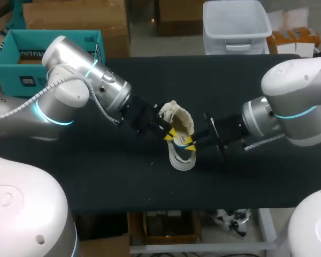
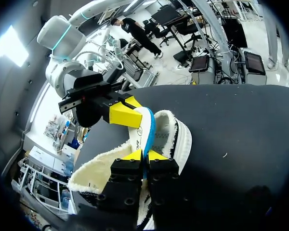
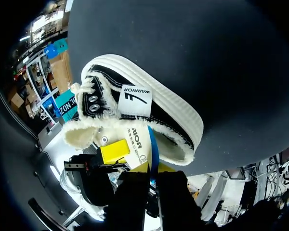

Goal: Open the shoe tongue, take the insole out of the shoe, put the insole back into the shoe, and pack the shoe into the shoebox

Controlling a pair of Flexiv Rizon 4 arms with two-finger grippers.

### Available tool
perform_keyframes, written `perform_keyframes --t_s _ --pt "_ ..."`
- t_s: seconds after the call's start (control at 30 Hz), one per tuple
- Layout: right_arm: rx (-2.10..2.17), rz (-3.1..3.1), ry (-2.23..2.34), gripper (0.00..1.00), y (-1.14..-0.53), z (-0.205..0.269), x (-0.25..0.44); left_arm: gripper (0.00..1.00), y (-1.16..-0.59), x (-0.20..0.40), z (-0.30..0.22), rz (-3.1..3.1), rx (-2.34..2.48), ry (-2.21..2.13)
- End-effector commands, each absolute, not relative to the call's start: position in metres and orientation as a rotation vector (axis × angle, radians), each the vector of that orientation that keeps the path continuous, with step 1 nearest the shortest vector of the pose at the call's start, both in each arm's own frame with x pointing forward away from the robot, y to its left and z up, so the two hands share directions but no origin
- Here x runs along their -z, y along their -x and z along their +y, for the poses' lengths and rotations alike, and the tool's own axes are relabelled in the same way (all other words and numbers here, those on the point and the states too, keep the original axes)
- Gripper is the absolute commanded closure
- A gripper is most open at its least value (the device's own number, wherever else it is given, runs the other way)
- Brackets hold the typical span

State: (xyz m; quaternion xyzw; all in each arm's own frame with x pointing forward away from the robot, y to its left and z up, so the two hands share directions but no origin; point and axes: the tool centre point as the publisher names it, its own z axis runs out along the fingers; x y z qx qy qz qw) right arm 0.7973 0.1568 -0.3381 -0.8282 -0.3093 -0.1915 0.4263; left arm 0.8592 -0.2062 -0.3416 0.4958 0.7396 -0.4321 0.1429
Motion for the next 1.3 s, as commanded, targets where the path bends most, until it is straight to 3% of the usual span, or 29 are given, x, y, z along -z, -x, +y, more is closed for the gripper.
perform_keyframes --t_s 0.03,0.1,0.17,0.2,0.27,0.33,1.3 --pt "0.453 -0.784 2.044 1.0 -0.809 0.159 0.348 1.0 -0.864 0.345 -0.211 2.147 1.25 -1.415" --pt "0.451 -0.788 2.044 1.0 -0.811 0.16 0.349 0.73 -0.863 0.346 -0.209 2.153 1.253 -1.416" --pt "0.449 -0.79 2.045 1.0 -0.811 0.16 0.349 0.57 -0.861 0.344 -0.206 2.159 1.271 -1.42" --pt "0.45 -0.792 2.046 1.0 -0.811 0.16 0.349 0.45 -0.861 0.343 -0.205 2.159 1.271 -1.421" --pt "0.452 -0.795 2.049 1.0 -0.811 0.16 0.348 0.09 -0.858 0.34 -0.202 2.156 1.283 -1.427" --pt "0.449 -0.799 2.058 1.0 -0.811 0.161 0.347 0.02 -0.856 0.335 -0.199 2.152 1.297 -1.435" --pt "0.38 -1.003 2.502 1.0 -0.795 0.158 0.37 0.0 -0.844 0.273 -0.142 2.534 1.279 -1.193"
